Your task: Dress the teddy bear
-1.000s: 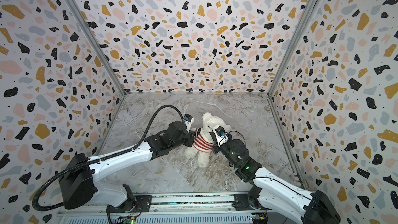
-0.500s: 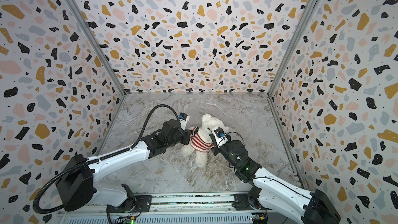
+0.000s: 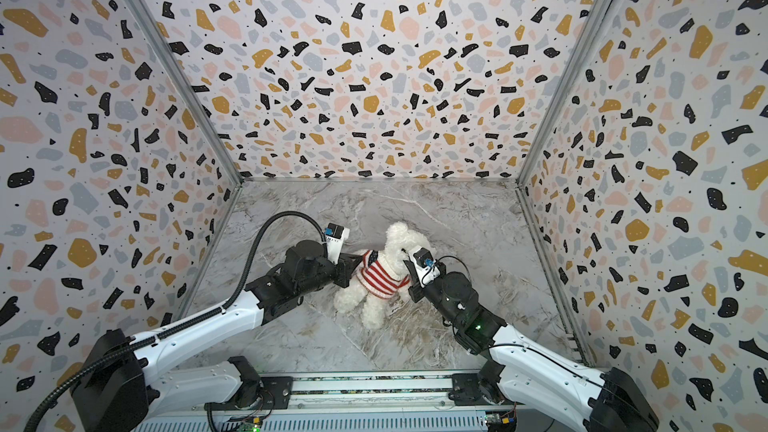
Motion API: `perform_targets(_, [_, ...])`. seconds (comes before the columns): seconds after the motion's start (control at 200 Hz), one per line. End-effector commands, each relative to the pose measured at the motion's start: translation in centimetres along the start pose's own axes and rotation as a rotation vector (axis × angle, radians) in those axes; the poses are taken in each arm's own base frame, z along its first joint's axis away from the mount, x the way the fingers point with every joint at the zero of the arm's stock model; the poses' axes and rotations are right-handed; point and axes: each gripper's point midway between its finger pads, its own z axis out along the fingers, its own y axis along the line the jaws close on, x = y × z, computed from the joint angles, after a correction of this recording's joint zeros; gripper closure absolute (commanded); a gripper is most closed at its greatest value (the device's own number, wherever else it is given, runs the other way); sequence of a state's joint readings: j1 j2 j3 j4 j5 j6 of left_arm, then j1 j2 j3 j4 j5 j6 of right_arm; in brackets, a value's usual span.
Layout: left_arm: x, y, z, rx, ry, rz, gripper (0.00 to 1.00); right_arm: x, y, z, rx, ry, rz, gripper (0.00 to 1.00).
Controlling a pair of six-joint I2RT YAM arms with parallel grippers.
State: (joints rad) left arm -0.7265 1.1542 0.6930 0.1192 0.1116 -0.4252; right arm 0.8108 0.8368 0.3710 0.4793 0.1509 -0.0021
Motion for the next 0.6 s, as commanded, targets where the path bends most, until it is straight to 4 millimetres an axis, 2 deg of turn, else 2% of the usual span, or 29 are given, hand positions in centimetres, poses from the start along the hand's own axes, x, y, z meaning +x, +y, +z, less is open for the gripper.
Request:
perform_targets(0.0, [-0.8, -1.5, -0.7, 0.099, -0.038, 0.033, 1.00, -2.3, -1.0, -0.4, 0.048, -0.074, 0.015, 1.00])
perform_targets(0.12, [-0.6, -2.1, -1.2, 0.142, -0.043, 0.029, 1.00, -2.3, -1.0, -0.5, 0.050, -0.075, 0.016, 1.00])
perform_targets(0.265, [-0.2, 0.3, -1.5, 0.010, -0.040, 0.012, 1.00, -2.1, -1.6, -0.7, 0.080, -0.067, 0.020, 1.00])
perform_targets(0.44, [0.2, 1.9, -1.2, -0.074, -0.038, -0.007, 1.00, -2.0, -1.9, -0.9, 0.095, -0.067, 0.027, 1.00])
perform_targets(0.521, [0.1, 2.1, -1.1, -0.078, -0.055, -0.032, 1.00, -2.1, -1.9, -0.9, 0.095, -0.068, 0.033, 1.00])
perform_targets(0.596, [-0.2, 1.6, -0.5, -0.038, -0.077, -0.067, 1.00, -2.1, -1.3, -0.6, 0.067, -0.073, 0.031, 1.00])
